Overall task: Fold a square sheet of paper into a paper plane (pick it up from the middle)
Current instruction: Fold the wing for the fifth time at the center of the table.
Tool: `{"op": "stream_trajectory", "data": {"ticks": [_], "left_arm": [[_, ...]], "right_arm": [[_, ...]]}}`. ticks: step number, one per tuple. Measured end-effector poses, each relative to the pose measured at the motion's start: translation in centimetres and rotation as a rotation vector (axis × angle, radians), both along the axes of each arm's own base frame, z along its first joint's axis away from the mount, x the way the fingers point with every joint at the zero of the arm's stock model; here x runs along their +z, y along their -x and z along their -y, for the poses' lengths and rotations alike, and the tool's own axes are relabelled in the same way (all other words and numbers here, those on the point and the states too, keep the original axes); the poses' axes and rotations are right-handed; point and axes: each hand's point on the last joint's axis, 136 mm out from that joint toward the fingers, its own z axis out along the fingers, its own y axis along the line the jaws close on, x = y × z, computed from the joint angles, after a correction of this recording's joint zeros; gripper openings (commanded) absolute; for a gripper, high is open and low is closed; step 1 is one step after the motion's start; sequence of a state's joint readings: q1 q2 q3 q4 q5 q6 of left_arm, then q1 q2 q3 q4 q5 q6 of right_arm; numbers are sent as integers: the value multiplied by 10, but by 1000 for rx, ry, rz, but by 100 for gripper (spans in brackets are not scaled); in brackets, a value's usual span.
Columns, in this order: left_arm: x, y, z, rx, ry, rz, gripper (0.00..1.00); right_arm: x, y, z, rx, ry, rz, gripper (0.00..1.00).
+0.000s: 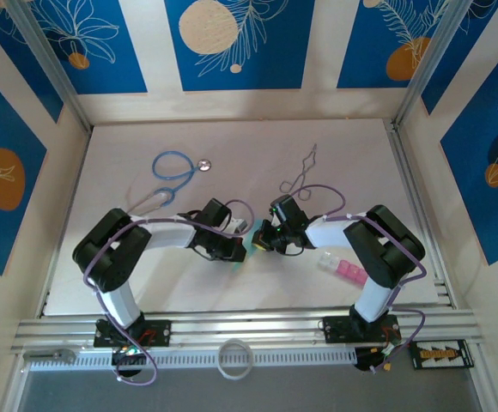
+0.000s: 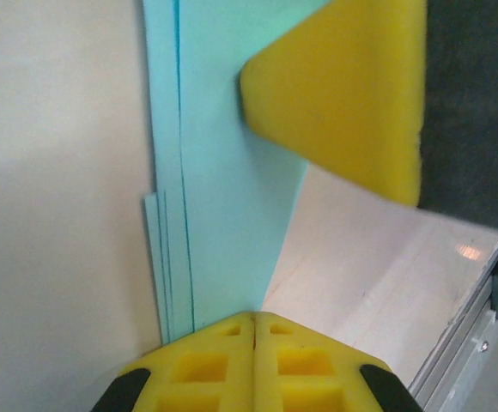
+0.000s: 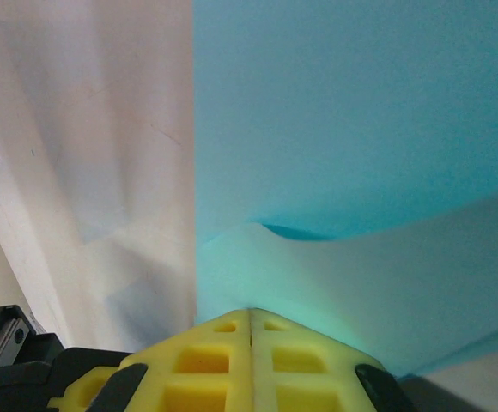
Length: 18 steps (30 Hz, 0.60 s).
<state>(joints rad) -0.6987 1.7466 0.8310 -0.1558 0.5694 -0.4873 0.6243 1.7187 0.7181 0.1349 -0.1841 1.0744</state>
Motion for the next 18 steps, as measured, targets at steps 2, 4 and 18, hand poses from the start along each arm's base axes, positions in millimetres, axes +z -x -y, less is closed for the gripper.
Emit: {"op": "stream_trajectory", "data": {"ticks": [2, 4, 18], "left_arm": [[0, 3, -3, -5, -15, -6, 6], [-1, 6, -7, -11, -30, -11, 6], [-1, 26, -42, -8, -150, -6, 6]], "right_arm": [[0, 0, 0, 0, 1, -1, 1], [0, 0, 0, 0, 1, -1, 1], [0, 3, -1, 9, 3, -18, 1]]}}
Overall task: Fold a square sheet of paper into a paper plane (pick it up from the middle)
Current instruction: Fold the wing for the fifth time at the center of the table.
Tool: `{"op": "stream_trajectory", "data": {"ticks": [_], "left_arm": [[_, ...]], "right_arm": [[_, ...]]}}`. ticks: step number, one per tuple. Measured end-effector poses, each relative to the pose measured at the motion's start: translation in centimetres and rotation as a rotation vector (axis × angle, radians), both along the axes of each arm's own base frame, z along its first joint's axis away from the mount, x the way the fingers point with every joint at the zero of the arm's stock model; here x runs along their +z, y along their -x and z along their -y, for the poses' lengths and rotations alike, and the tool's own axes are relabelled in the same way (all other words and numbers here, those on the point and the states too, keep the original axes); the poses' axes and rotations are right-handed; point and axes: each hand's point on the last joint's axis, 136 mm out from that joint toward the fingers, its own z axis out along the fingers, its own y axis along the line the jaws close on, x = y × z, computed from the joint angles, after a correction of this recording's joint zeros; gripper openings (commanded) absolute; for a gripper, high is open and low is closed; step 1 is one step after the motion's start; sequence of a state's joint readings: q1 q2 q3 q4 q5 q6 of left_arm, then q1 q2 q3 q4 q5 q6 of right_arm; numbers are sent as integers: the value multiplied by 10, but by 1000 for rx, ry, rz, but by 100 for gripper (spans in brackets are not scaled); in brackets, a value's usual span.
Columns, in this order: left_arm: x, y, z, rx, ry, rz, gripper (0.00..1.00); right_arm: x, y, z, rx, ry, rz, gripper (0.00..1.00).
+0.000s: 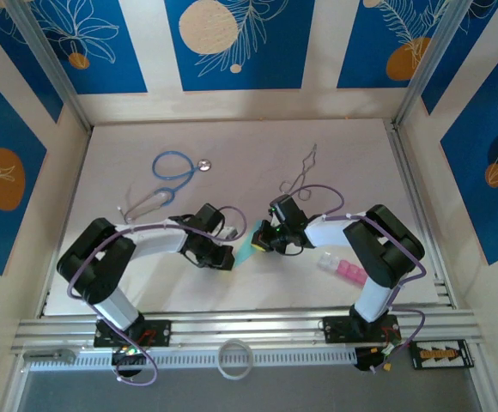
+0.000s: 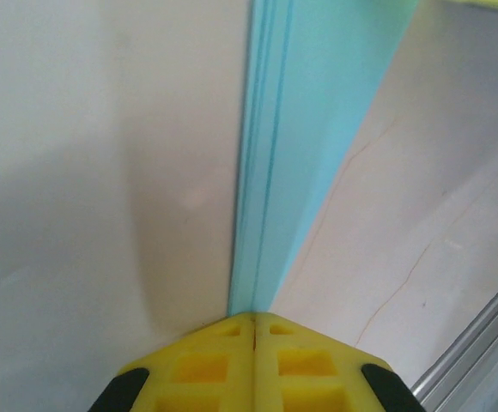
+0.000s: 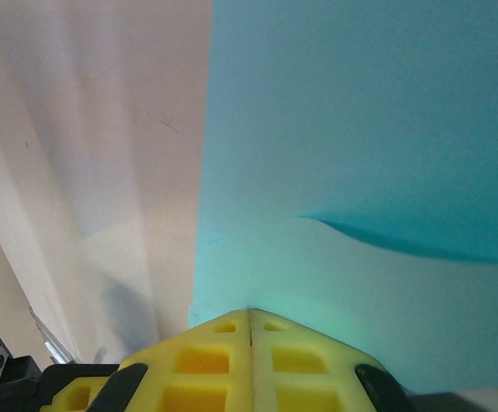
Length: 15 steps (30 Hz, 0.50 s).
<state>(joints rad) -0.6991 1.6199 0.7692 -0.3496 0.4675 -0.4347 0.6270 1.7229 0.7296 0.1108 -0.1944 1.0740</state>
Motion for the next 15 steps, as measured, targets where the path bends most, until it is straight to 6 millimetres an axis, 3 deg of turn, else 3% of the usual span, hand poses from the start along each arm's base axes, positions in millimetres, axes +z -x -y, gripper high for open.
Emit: {"op": "stream_trajectory", "data": {"ticks": [7, 11, 15], "left_arm": [[15, 12, -15, 8, -30, 2, 5], [33, 4, -9, 19, 17, 55, 6], [43, -18, 9, 48, 77, 80, 6]], "right_arm": [[0, 0, 0, 0, 0, -2, 1], [0, 0, 0, 0, 1, -3, 1], [0, 0, 0, 1, 0, -2, 1]]}}
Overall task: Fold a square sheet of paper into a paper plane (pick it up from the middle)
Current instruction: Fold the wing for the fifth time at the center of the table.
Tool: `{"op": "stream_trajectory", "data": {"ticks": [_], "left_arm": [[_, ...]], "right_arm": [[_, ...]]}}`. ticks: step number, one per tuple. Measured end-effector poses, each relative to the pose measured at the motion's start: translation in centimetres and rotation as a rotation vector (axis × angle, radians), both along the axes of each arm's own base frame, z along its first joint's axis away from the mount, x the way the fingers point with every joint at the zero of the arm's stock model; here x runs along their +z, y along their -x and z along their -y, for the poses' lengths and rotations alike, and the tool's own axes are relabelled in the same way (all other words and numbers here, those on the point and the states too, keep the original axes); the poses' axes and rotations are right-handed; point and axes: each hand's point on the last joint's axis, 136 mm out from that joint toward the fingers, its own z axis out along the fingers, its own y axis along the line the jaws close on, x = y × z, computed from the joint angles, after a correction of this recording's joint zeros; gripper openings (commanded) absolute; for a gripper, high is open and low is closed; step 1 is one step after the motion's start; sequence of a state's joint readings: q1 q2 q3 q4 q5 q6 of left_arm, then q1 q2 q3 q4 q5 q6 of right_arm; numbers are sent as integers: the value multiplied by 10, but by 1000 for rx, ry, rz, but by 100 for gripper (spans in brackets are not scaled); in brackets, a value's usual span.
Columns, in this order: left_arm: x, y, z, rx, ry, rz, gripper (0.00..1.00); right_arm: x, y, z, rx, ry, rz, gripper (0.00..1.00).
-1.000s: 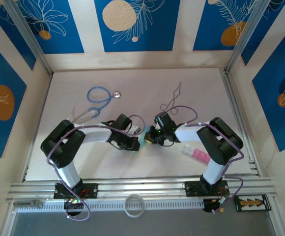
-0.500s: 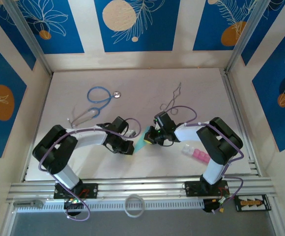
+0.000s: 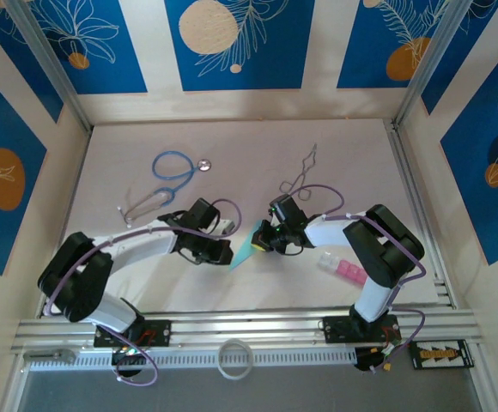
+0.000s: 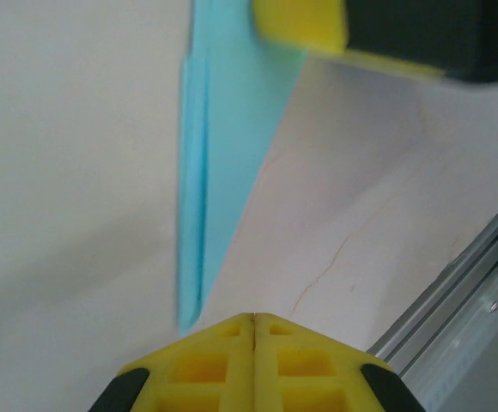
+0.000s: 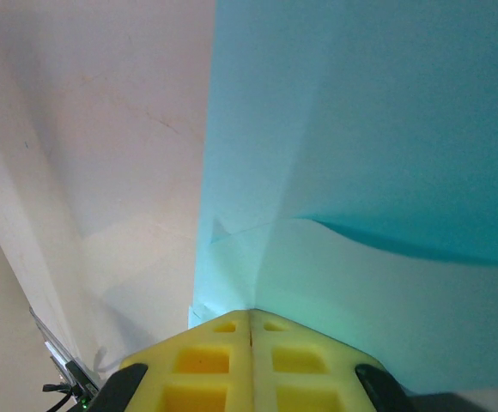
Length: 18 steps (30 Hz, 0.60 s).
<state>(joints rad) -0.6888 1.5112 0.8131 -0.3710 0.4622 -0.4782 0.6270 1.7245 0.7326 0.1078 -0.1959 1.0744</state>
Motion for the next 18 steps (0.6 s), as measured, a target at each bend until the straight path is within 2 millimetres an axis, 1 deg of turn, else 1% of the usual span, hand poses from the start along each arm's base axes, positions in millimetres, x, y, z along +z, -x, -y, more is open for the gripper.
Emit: {"op": "stream_trajectory", "data": {"ticks": [3, 6, 8, 12, 15, 18], "left_arm": [[0, -21, 19, 14, 44, 7, 6], [-7, -37, 31, 28, 60, 6, 6], [-14, -43, 36, 33, 61, 3, 6], [-29, -49, 41, 36, 53, -11, 6], [-39, -49, 41, 36, 41, -27, 4], [-40, -50, 41, 36, 45, -33, 2]], "right_arm": [[0, 0, 0, 0, 0, 0, 1], [0, 0, 0, 0, 0, 0, 1], [0, 0, 0, 0, 0, 0, 1], [0, 0, 0, 0, -1, 0, 1], [0, 0, -1, 2, -2, -1, 1], [0, 0, -1, 2, -3, 0, 1]]}}
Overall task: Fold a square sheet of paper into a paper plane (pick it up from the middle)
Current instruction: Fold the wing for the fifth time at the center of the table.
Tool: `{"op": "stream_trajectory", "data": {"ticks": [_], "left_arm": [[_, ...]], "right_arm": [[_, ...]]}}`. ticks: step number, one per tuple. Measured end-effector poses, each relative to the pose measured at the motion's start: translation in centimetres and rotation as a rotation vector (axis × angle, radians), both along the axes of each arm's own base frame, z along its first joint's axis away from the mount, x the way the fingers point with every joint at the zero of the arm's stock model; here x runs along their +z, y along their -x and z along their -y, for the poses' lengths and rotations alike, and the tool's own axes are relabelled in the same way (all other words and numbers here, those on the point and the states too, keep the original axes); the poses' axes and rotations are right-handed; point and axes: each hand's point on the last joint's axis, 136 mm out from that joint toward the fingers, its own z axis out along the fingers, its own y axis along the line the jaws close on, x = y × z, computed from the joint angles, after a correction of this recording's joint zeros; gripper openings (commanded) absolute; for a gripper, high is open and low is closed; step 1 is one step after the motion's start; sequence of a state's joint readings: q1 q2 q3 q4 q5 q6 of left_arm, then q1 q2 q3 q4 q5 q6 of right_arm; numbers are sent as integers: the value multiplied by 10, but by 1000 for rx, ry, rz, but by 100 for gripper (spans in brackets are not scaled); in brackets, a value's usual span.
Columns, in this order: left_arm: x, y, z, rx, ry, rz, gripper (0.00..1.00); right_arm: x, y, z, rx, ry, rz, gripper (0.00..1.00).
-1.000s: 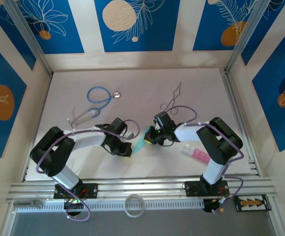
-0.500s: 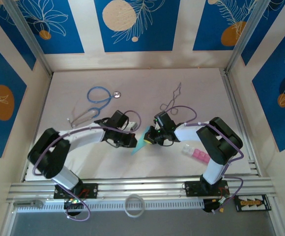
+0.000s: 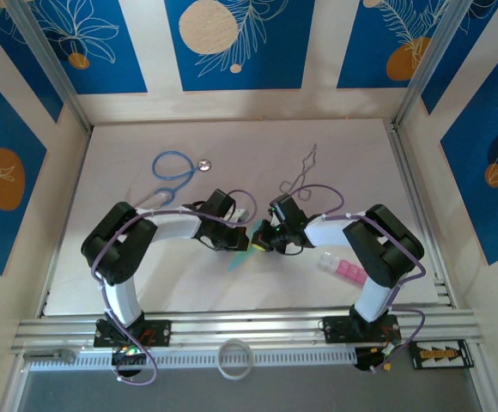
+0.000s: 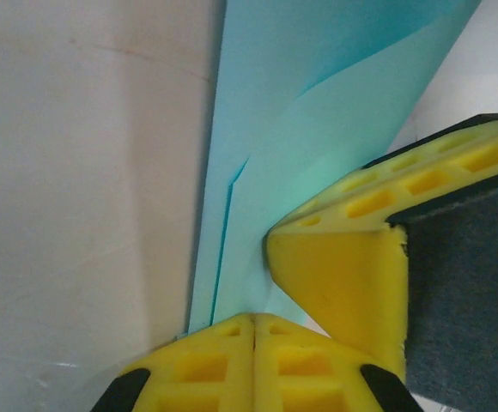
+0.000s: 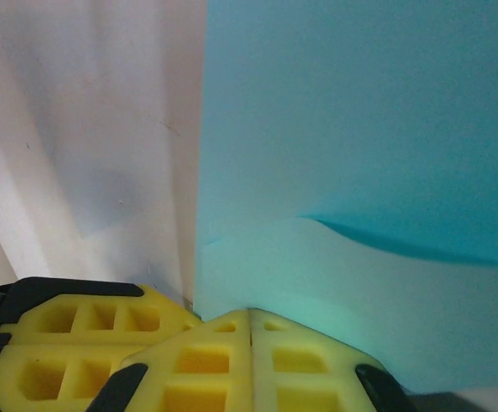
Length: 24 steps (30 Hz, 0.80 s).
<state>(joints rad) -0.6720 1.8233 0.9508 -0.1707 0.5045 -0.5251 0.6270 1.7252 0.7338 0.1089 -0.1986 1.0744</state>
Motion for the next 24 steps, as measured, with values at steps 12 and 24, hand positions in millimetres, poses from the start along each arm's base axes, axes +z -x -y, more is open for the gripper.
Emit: {"op": "stream_trajectory", "data": {"ticks": [12, 24], "left_arm": [[-2, 5, 0, -13, 56, 18, 0], [-2, 5, 0, -14, 63, 22, 0]], "right_arm": [[26, -8, 23, -53, 37, 80, 4], [10, -1, 5, -5, 44, 65, 4]]}}
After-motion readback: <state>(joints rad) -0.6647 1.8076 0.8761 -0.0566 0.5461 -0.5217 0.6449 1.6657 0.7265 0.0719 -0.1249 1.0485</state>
